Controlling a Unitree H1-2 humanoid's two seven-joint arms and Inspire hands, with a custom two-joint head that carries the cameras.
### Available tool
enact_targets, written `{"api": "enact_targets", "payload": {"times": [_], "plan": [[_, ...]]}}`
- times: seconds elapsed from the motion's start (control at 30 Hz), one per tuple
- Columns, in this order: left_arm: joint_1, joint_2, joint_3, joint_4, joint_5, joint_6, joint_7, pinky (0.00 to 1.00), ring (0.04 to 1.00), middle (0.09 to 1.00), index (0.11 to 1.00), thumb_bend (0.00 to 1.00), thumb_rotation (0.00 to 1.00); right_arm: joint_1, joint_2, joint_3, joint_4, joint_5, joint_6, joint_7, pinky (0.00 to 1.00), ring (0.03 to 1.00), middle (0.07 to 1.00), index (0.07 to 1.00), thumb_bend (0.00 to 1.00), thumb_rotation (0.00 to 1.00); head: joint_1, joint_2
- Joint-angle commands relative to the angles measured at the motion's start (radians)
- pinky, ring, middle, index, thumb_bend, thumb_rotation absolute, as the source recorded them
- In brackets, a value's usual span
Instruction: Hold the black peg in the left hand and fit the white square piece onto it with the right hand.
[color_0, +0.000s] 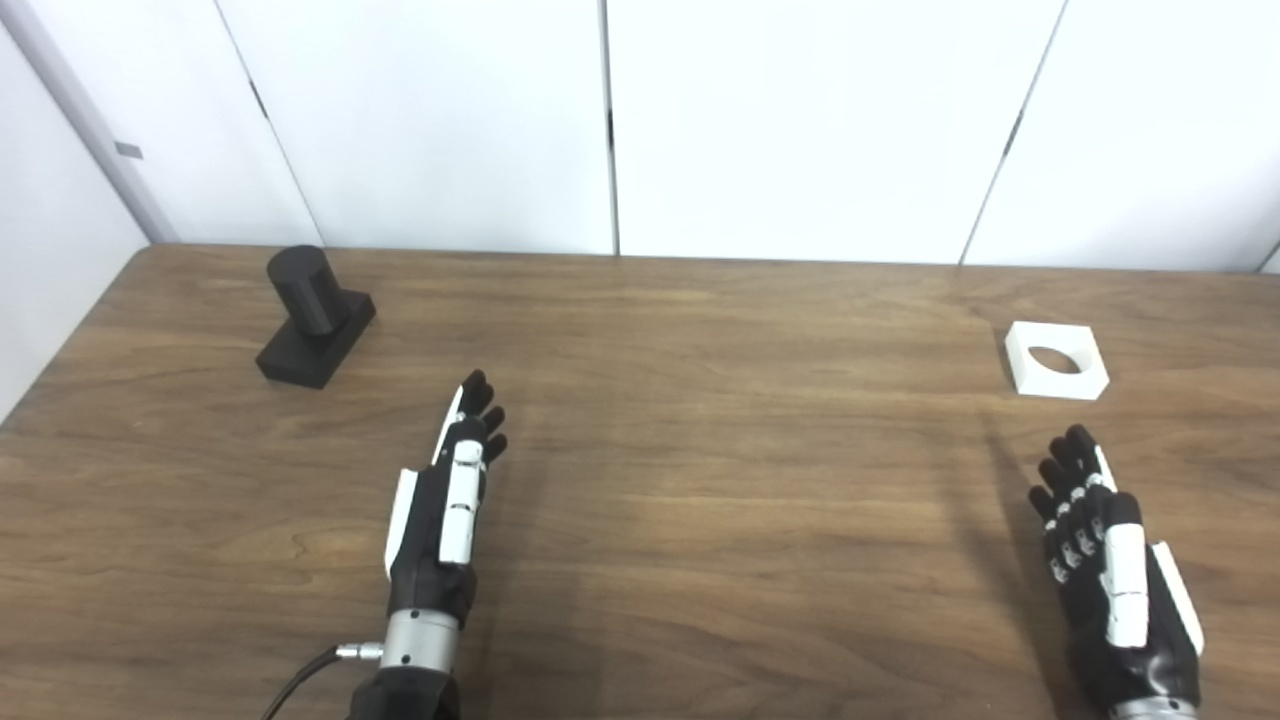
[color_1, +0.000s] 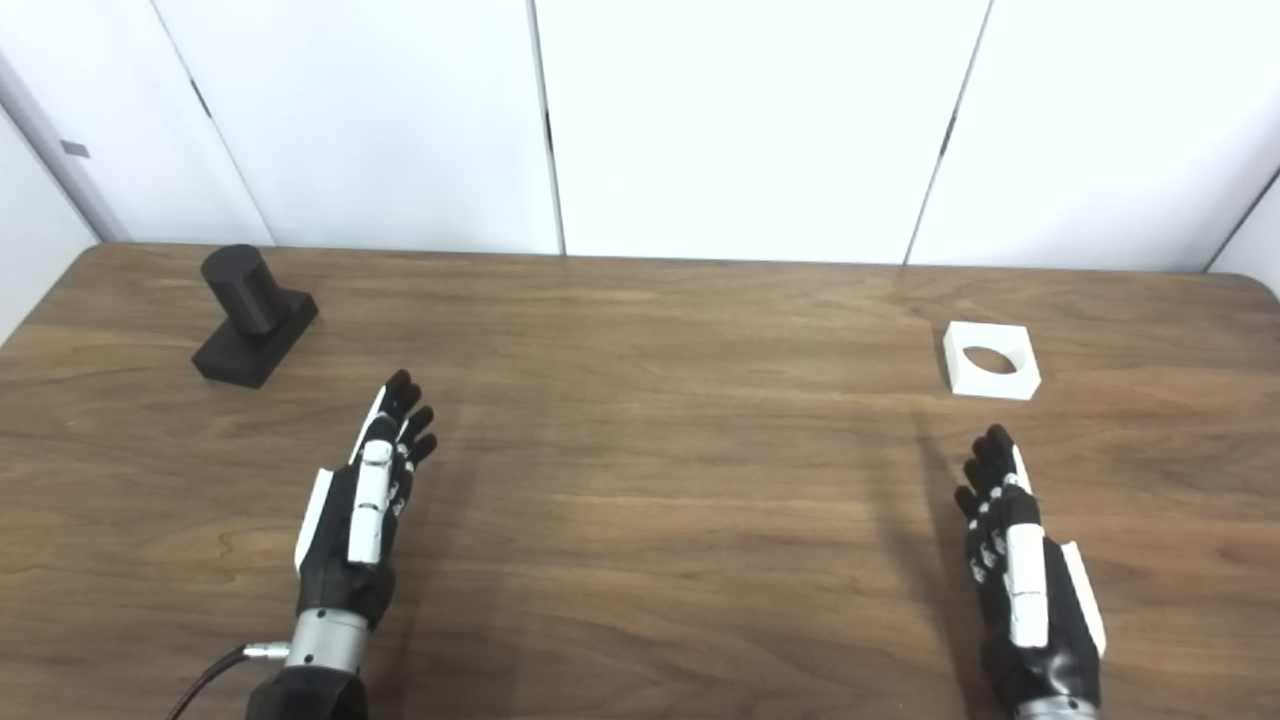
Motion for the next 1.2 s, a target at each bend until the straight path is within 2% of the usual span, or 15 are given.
{"api": "enact_targets", "payload": {"times": [0.0, 0.27, 0.53, 0.7, 0.87, 0.9, 1.1, 1.17], "plan": [[0.086, 0.001, -0.006, -0.008, 0.006, -0.049, 0.007, 0.95, 0.965, 0.992, 0.990, 0.47, 1.00, -0.023, 0.004, -0.010, -0.015, -0.004, -0.055, 0.005, 1.00, 1.000, 1.000, 1.000, 0.53, 1.00, 0.001, 0.001], [0.089, -0.002, -0.012, -0.019, 0.006, -0.040, 0.022, 0.93, 0.956, 0.984, 0.988, 0.44, 1.00, -0.016, 0.005, -0.011, -0.013, -0.004, -0.052, 0.006, 1.00, 1.000, 1.000, 1.000, 0.55, 1.00, 0.002, 0.002], [0.093, -0.002, -0.025, -0.020, 0.015, -0.038, 0.025, 0.94, 0.960, 0.981, 0.985, 0.47, 1.00, -0.010, 0.001, -0.020, -0.024, 0.000, -0.036, 0.002, 1.00, 1.000, 1.000, 1.000, 0.55, 1.00, 0.060, 0.001], [0.098, -0.005, -0.042, -0.017, 0.033, -0.041, 0.030, 0.93, 0.955, 0.980, 0.984, 0.47, 1.00, -0.007, -0.003, -0.029, -0.032, 0.002, -0.019, 0.002, 1.00, 1.000, 1.000, 1.000, 0.53, 1.00, 0.155, -0.026], [0.100, -0.013, -0.060, -0.006, 0.052, -0.057, 0.040, 0.91, 0.948, 0.981, 0.980, 0.46, 1.00, -0.001, -0.010, -0.033, -0.042, 0.004, 0.001, 0.006, 1.00, 1.000, 1.000, 1.000, 0.56, 1.00, 0.208, -0.051], [0.101, -0.016, -0.064, -0.003, 0.059, -0.063, 0.045, 0.90, 0.943, 0.978, 0.976, 0.46, 1.00, 0.001, -0.013, -0.032, -0.044, 0.006, 0.005, 0.010, 1.00, 1.000, 1.000, 1.000, 0.58, 1.00, 0.222, -0.069], [0.106, -0.019, -0.080, 0.012, 0.074, -0.078, 0.061, 0.88, 0.933, 0.969, 0.967, 0.47, 1.00, 0.003, -0.014, -0.031, -0.019, 0.001, -0.021, 0.023, 1.00, 1.000, 1.000, 1.000, 0.66, 1.00, 0.247, -0.103], [0.109, -0.018, -0.085, 0.010, 0.073, -0.074, 0.060, 0.89, 0.937, 0.970, 0.971, 0.47, 1.00, 0.003, -0.002, -0.037, -0.009, 0.008, -0.029, 0.015, 1.00, 1.000, 0.984, 0.999, 0.64, 1.00, 0.247, -0.103]]}}
